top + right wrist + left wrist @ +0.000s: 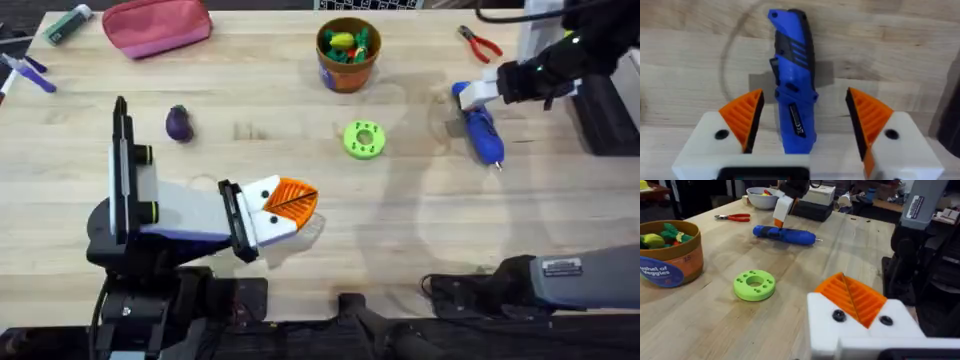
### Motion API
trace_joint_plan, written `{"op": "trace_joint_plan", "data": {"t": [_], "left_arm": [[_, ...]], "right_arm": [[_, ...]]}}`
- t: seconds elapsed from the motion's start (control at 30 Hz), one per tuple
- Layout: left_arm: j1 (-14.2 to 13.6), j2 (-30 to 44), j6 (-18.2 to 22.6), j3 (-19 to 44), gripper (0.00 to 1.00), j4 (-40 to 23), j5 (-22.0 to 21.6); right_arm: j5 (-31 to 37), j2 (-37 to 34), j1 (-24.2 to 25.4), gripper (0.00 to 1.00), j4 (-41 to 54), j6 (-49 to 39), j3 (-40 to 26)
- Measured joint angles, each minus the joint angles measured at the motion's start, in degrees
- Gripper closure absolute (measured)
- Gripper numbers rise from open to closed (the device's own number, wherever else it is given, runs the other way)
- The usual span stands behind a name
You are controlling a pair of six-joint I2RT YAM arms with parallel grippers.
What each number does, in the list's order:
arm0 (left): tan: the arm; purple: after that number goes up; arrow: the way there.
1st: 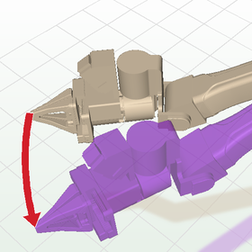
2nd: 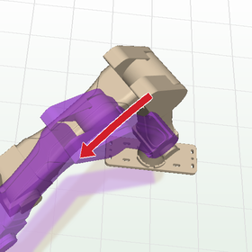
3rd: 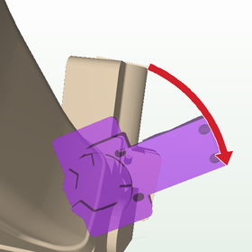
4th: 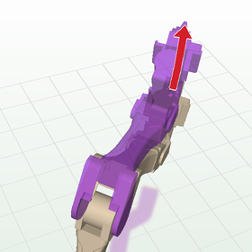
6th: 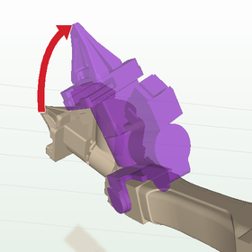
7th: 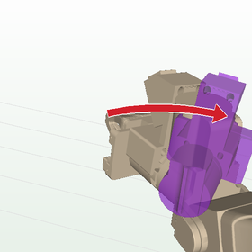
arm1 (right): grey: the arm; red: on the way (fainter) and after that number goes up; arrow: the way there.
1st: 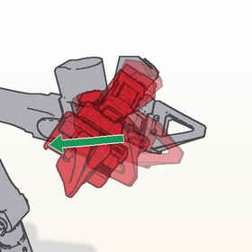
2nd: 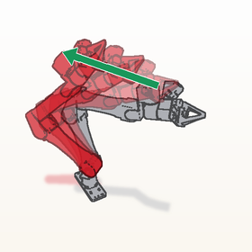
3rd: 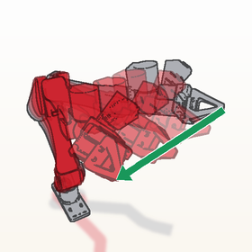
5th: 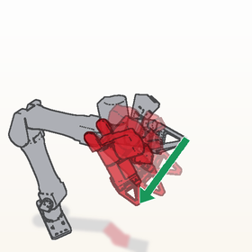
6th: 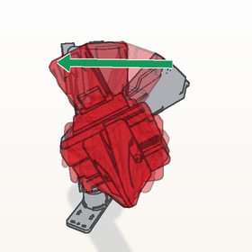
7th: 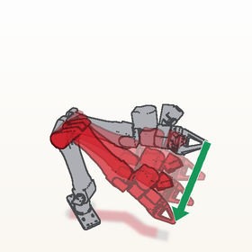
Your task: Pick up the gripper from the table and insert it into the empty holder that is missing its gripper. Then pick up a screw, insert it into the mounting hole, and use the screwdriver to tighten it. Finally, clean up the table by picking up the vegetable and placing it into the bucket.
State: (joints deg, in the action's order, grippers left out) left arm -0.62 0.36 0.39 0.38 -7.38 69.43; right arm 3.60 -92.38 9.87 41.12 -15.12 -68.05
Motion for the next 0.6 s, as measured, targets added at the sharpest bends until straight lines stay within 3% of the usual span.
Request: {"op": "trace_joint_plan", "data": {"t": [0.27,0.6], "left_arm": [[0.00,0.00,-0.01,0.00,0.983,0.00,0.00],[0.00,0.00,-0.01,0.00,0.983,0.00,0.00]], "right_arm": [[0.00,-7.26,-0.22,0.062,0.79,-1.19,-2.38],[0.00,-11.55,-0.92,0.064,-1.01,-1.26,-2.99]]}}
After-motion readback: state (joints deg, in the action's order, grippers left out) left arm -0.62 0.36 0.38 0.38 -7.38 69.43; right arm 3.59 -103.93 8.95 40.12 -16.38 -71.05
